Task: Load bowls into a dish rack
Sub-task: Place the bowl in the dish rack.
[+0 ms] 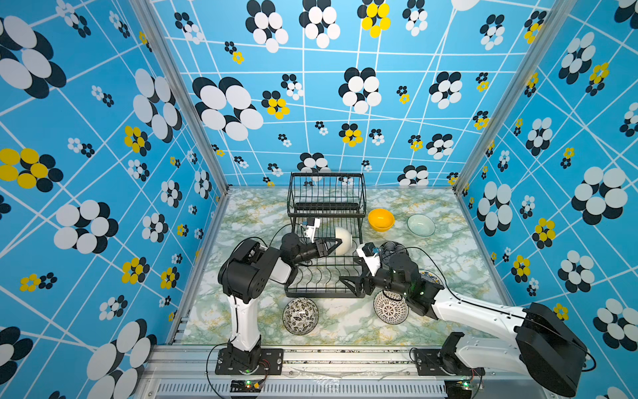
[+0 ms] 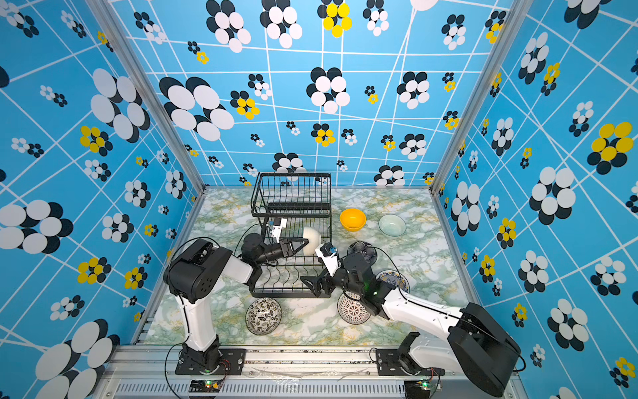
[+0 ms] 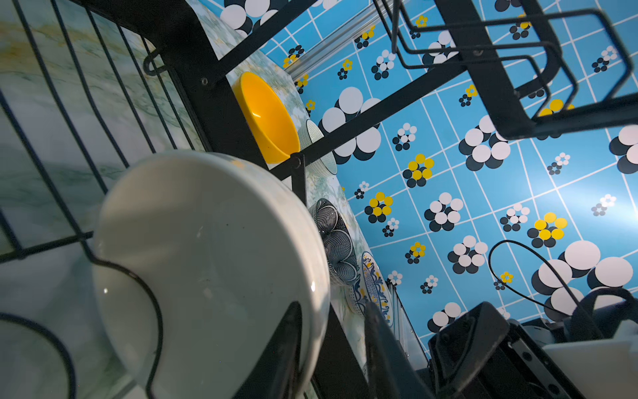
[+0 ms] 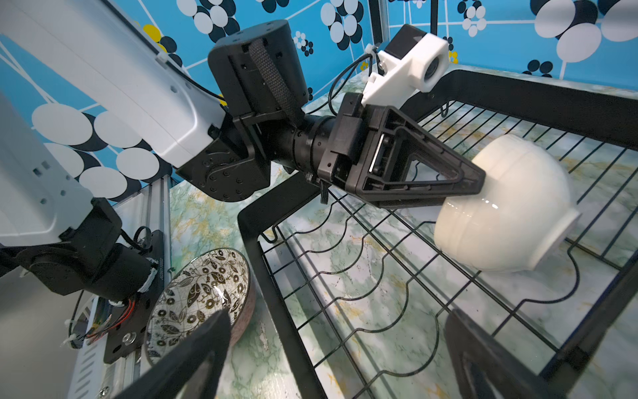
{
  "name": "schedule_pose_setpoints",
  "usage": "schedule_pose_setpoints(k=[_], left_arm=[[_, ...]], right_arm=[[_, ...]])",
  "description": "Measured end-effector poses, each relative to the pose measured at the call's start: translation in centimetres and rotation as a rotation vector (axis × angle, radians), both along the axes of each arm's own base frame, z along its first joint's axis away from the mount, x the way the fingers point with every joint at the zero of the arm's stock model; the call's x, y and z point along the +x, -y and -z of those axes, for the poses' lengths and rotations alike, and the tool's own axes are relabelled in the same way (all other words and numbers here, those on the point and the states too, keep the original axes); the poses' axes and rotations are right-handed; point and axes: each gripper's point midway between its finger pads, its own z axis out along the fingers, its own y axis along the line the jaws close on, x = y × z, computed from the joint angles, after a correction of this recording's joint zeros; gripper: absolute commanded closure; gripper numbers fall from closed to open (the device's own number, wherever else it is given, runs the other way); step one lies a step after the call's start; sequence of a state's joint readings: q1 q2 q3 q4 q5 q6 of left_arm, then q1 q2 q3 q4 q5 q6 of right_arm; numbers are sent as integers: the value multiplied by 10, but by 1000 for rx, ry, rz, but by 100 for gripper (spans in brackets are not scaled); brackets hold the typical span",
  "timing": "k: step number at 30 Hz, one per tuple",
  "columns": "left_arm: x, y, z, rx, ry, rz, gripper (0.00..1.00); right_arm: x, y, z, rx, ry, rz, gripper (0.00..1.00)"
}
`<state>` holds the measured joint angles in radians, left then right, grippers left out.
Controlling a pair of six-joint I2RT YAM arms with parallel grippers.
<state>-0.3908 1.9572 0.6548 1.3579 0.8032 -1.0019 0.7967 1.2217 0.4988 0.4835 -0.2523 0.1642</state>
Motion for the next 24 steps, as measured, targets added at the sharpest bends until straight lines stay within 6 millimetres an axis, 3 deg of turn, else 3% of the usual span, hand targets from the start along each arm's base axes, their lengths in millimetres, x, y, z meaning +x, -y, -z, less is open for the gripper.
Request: schedule_pose_setpoints(k=[17,24], left_arm=[[-5,-9,-1,22,1,-37,67],[-17,-18,-4,59,-5,-52,67]], right_arm=[[3,2,4,-12,-2,21,0],[5,2,4,-15,-1,29,0]])
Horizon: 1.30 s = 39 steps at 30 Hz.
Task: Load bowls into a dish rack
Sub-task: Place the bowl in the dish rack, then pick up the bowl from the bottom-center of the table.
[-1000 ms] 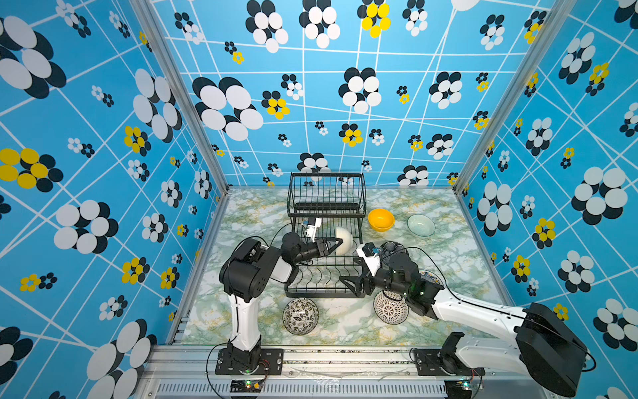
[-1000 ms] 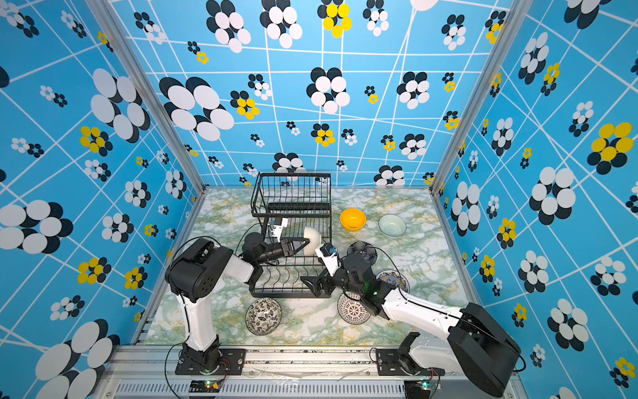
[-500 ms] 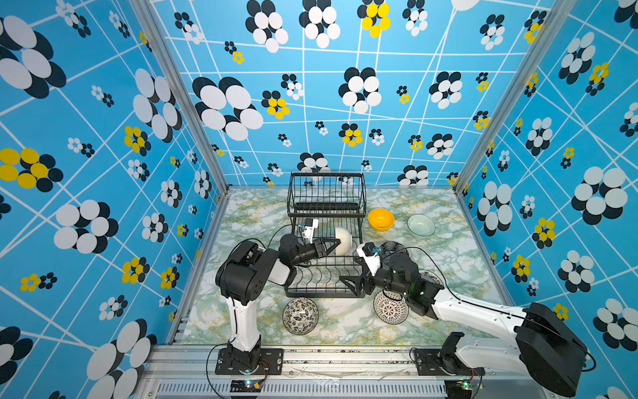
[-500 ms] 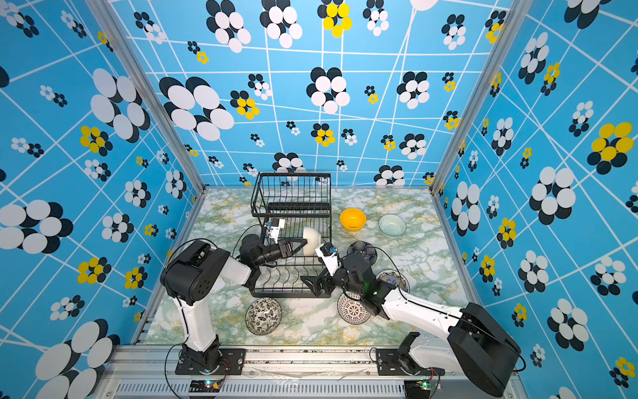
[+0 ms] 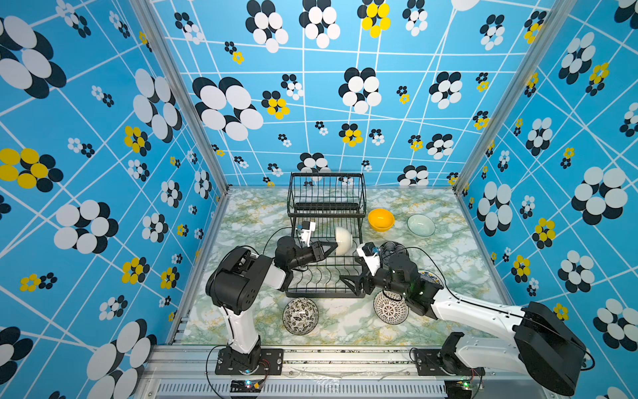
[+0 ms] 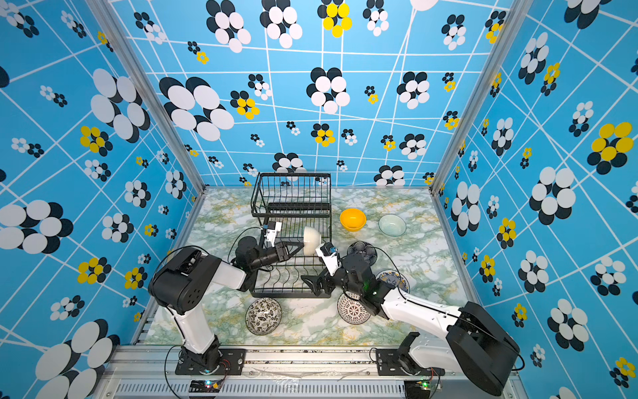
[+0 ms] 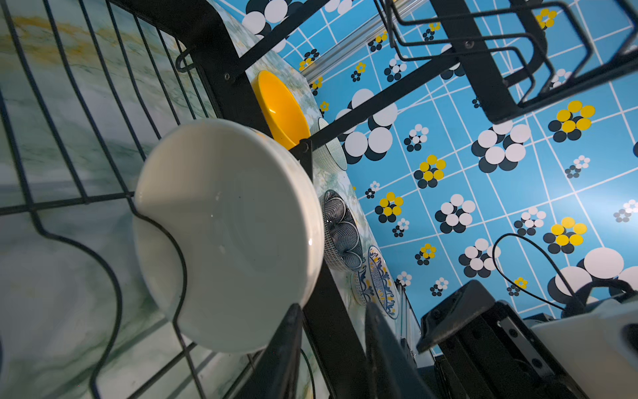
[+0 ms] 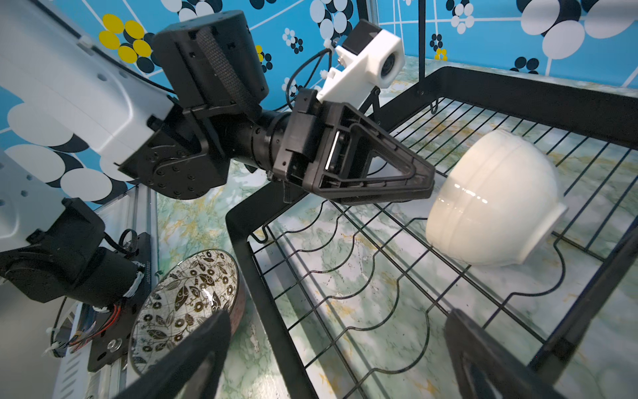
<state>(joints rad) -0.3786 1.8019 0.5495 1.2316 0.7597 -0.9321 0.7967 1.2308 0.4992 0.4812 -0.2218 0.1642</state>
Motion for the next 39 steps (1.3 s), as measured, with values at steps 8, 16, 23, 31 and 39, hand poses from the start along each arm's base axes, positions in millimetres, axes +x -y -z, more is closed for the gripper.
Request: schedule_pose_setpoints(k=[8,16,23,31,39], left_arm=[[-7,-10,-13,52,30,-44,67],[-13,-19,-6,110,-1,-83,67],[-25,-29,-8,145,-9,-109,67],[-46,-42,-30,215,27,-143,67],[-78,-61,-24,380,-15,-184,67]], right_arm=[[0,0,0,0,-1,0,0],[0,0,-1,1,1,1,0],[0,1,-5,8,8,3,0],[0,1,-4,5,6,3,0],[-4,0,2,-35,12,-8,1]])
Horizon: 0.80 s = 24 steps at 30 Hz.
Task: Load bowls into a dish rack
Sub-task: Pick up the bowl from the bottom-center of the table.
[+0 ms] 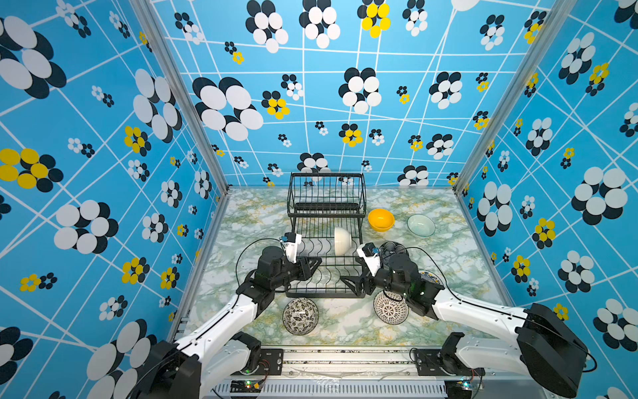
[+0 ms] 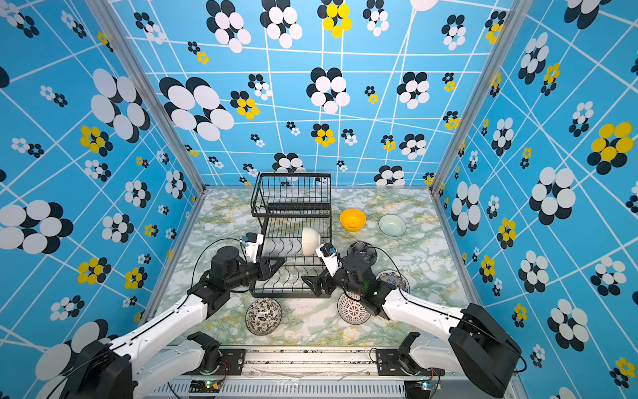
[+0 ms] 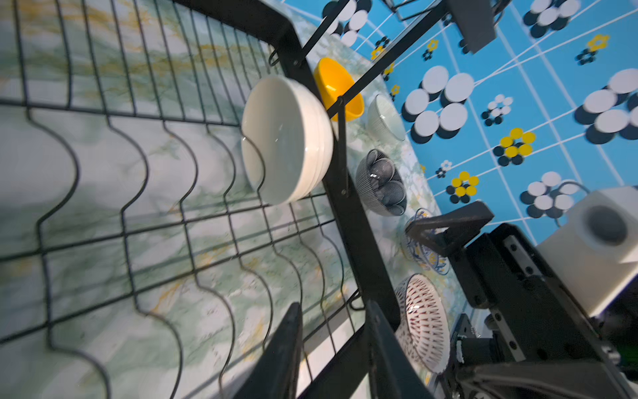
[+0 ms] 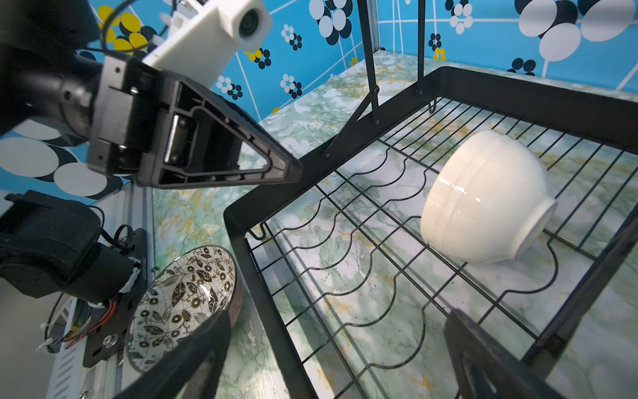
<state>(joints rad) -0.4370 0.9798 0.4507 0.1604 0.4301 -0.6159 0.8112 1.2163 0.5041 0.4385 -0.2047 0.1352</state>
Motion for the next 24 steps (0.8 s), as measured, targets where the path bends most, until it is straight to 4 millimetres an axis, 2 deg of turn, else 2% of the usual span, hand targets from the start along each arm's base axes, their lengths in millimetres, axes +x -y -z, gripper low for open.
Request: schedule_pose_setpoints(k=[3,7,13,17,20,24], left_arm=[[-15,-9,7,85,-52,-30,67],[-46,-18,11,190,-104,-47,67],[-99,-23,26,335,-173,-11,67],[-129,-20,42,431,-206,30,67],[-144,-14,48,508,-216,51,67],[-146,-1,50,590,-224,26,67]], right_arm=[[-9,-7,2,-38,20,-27,0],[-21,-20,-3,-50,48,-78,1],[-34,-17,-6,-80,41,-109,0],[-53,-21,-9,-97,37,-181,0],[-74,-23,-8,-105,32,-262,0],[-95,-17,-5,-105,49,-335,0]])
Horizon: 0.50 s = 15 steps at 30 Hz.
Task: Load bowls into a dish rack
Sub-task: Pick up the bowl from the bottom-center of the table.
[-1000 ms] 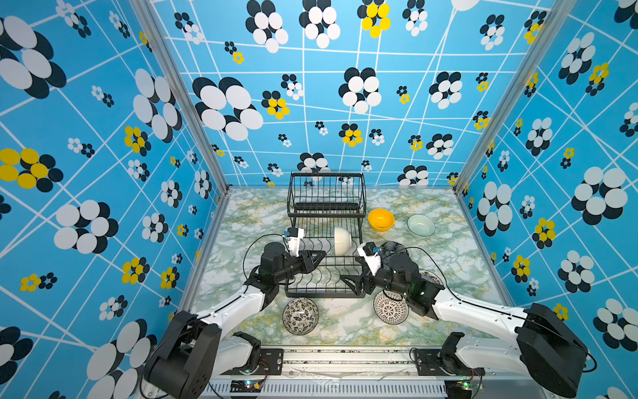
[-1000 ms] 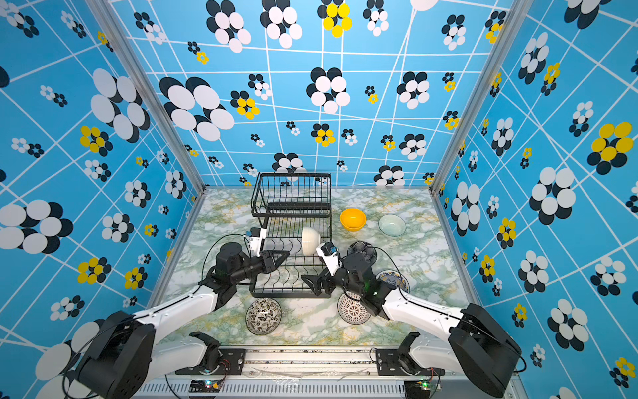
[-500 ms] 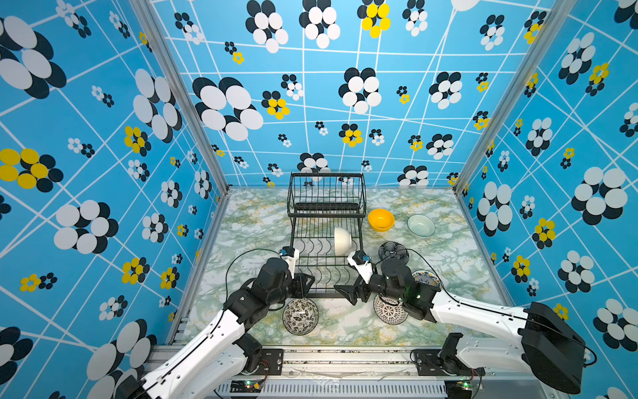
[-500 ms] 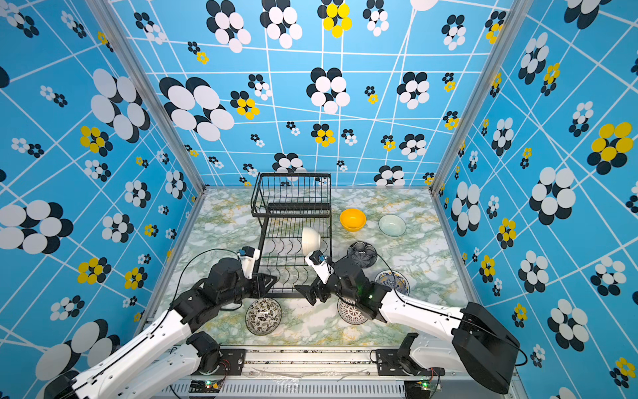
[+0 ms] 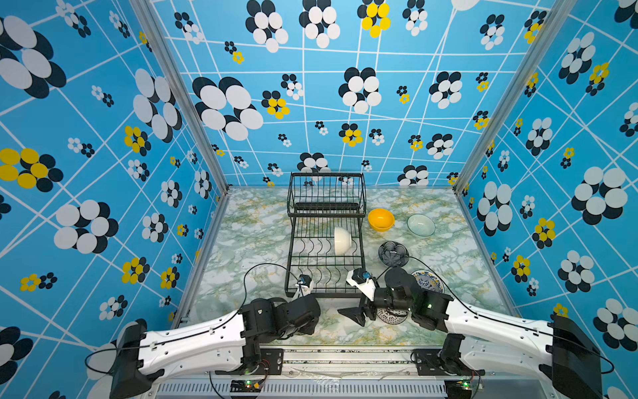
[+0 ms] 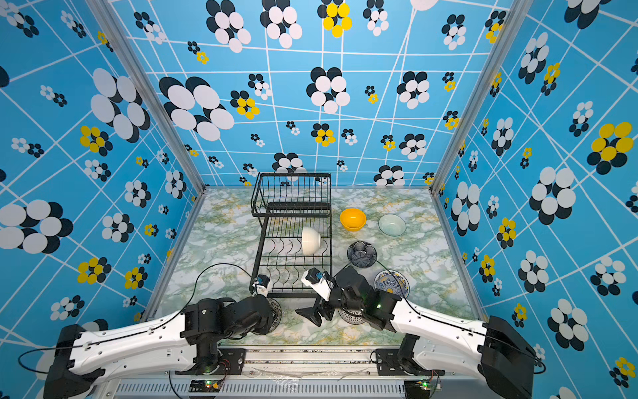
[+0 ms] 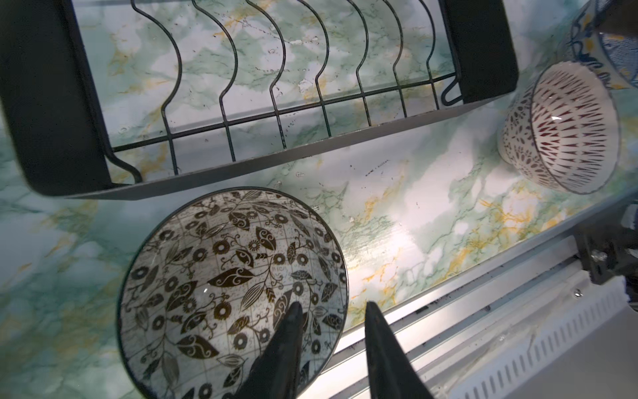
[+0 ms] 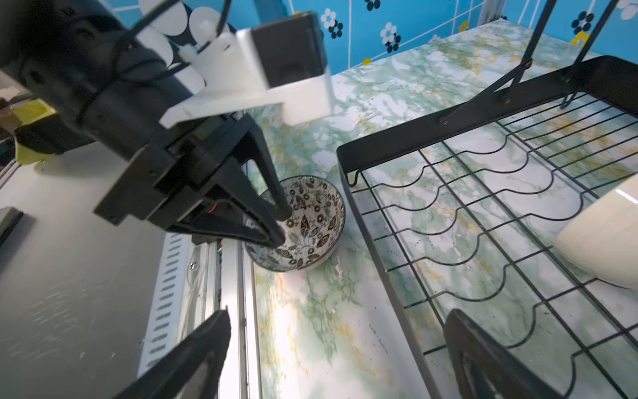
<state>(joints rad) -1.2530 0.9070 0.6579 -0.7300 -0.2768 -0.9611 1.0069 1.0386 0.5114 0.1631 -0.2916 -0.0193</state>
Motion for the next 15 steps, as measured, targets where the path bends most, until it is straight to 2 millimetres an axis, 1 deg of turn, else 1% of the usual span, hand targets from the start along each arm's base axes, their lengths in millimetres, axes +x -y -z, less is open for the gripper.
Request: schedule_pose_setpoints(k=[5,7,11,15], left_arm=[[3,12,6,58,-1,-30,67],[3,14,11,72,-5,-39,67],[2,16,21,101,-19,-57,68],[1,17,26,111,-32,-78,69]], right_arm=[[-7,7,9,-12,14,-25,0],[-8,7,12,-21,15,-30,0],[-10,7,12,-20,21,-48,0],[-11,7,12,-19,19,-54,0]])
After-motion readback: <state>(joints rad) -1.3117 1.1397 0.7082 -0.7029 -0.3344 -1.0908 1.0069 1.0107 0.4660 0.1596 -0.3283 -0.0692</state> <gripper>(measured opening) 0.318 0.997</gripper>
